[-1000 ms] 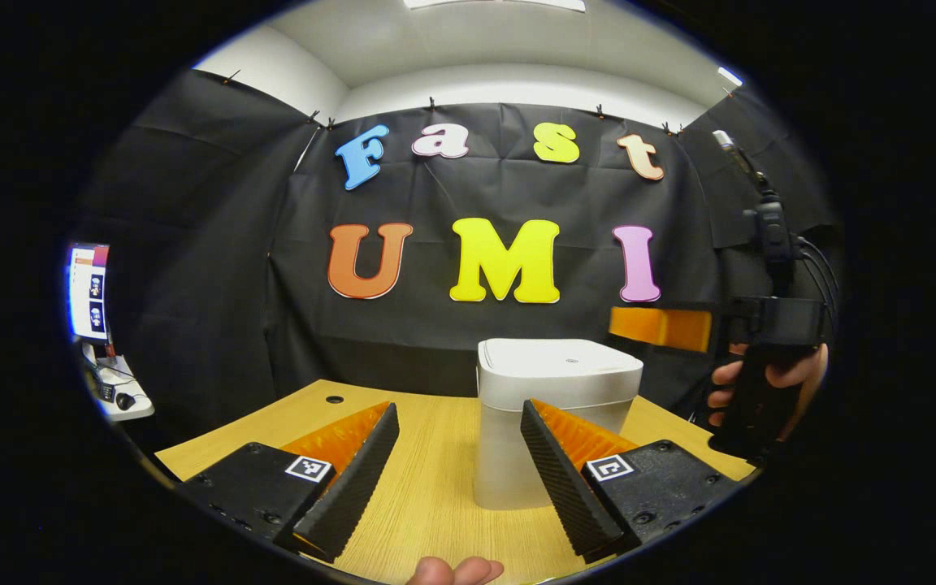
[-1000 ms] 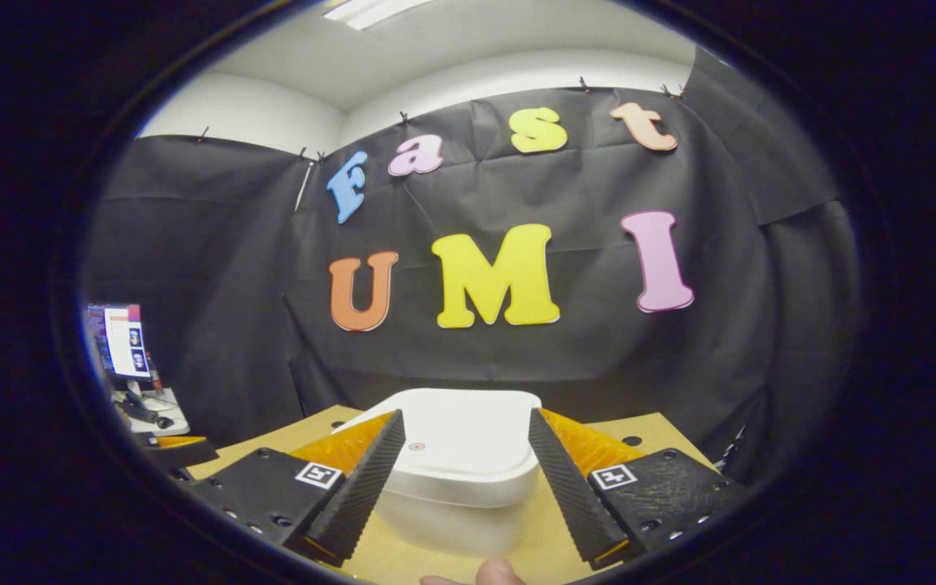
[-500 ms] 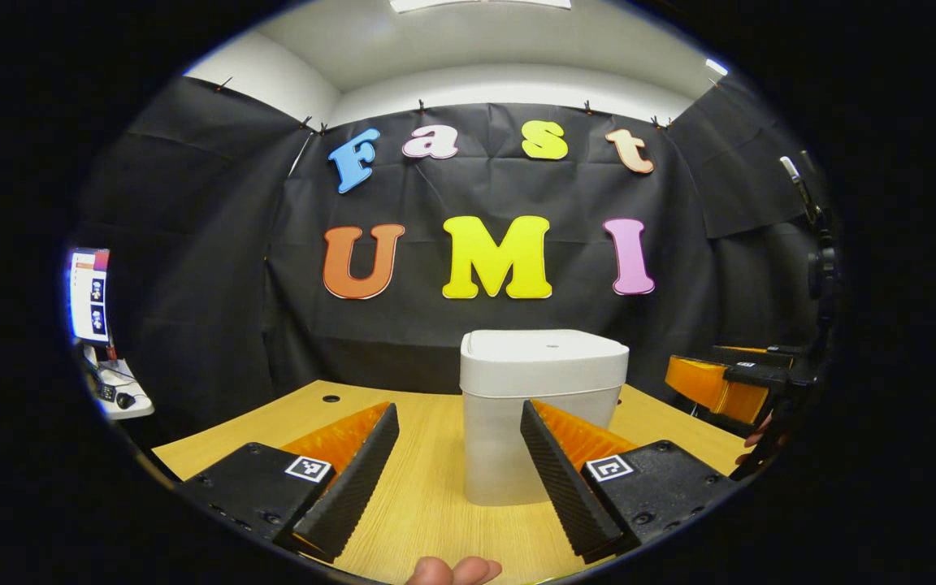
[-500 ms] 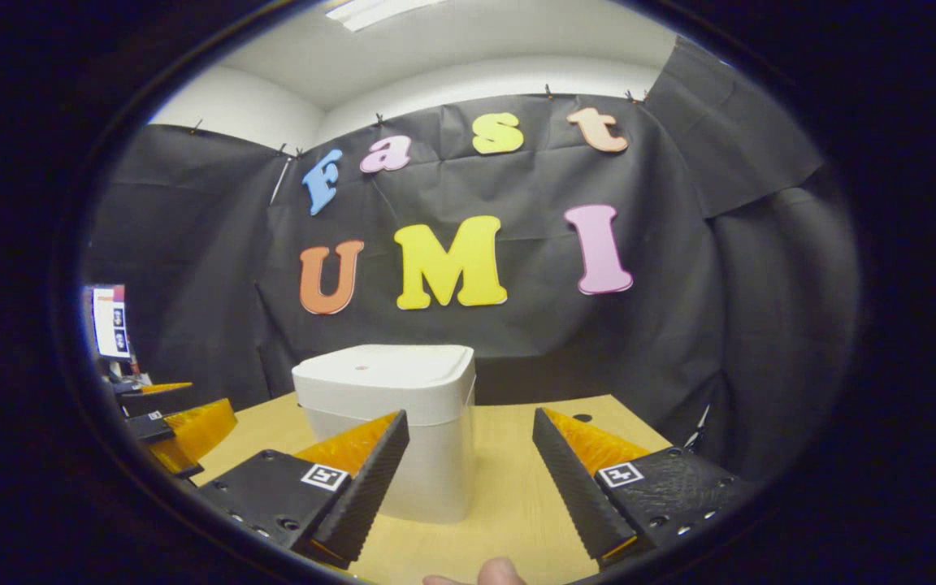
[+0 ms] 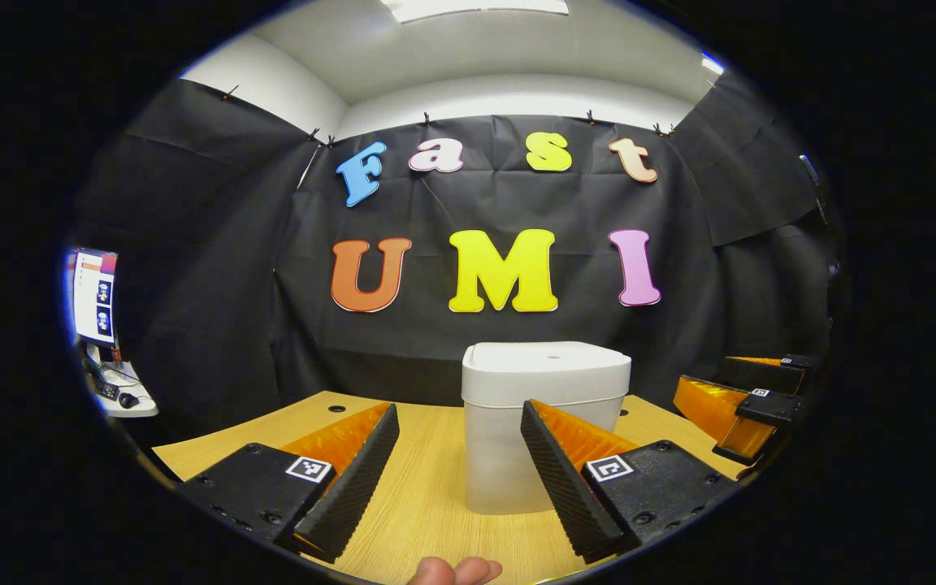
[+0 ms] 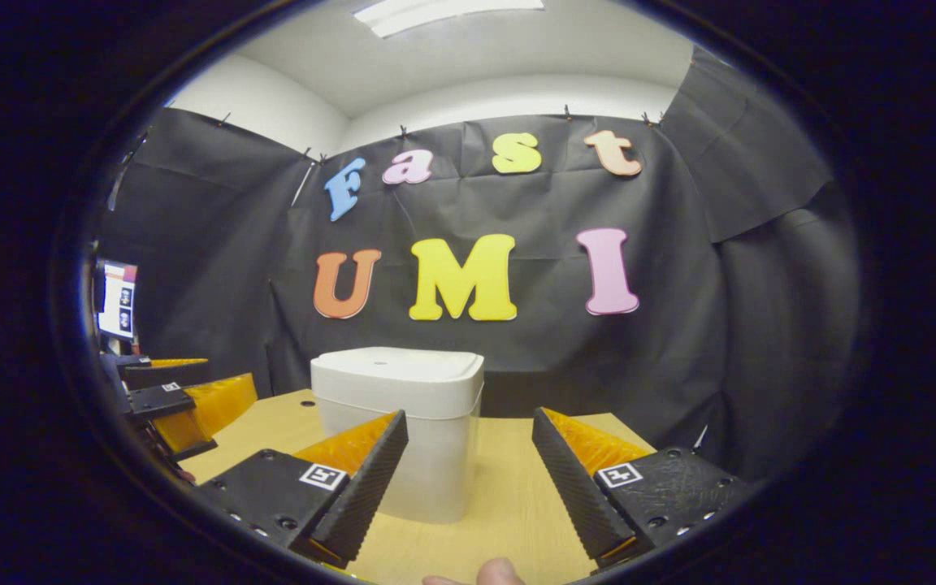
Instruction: Press the lid of the desktop garbage bin to open it, pick up the crumpled paper on the desktop and throw it into the bin, then pick up the pop can on the desktop and drop it into the bin, and finally close the garbage bin lid.
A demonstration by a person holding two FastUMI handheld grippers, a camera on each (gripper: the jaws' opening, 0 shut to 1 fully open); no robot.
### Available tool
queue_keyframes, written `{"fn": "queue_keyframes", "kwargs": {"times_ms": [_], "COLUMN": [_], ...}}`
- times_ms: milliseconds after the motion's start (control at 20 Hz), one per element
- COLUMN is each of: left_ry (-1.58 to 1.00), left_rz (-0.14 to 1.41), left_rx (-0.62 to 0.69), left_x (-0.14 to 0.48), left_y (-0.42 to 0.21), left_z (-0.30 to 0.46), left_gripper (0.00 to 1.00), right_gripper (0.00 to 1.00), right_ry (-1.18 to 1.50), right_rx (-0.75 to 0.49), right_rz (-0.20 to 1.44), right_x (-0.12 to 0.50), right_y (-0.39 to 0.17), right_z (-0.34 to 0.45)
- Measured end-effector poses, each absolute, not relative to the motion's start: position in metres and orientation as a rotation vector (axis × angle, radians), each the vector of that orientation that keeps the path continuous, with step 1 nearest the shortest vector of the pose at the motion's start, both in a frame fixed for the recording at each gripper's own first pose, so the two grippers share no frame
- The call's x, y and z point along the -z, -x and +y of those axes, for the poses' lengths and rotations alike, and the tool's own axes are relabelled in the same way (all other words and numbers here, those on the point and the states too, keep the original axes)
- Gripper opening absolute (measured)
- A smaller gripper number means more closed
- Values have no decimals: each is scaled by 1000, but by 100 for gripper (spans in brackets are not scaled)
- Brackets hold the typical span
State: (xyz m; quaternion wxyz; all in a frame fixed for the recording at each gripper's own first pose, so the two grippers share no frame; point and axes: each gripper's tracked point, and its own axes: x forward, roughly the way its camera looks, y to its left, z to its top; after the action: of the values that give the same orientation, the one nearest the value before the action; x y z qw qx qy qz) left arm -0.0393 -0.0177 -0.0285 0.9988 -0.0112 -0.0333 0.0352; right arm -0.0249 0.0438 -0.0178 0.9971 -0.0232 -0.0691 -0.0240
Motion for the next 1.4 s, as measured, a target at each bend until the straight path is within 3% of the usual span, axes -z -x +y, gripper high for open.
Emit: {"fn": "queue_keyframes", "kwargs": {"times_ms": [1400], "left_ry": [10], "left_rz": [-55], "left_rx": [-58], "left_x": [40], "left_y": [44], "left_z": [-26], "left_gripper": [97], "right_gripper": [96], "right_ry": [43], "right_rx": [70], "right_rz": [-154], "right_x": [21], "right_y": [34], "right_z": [44]}}
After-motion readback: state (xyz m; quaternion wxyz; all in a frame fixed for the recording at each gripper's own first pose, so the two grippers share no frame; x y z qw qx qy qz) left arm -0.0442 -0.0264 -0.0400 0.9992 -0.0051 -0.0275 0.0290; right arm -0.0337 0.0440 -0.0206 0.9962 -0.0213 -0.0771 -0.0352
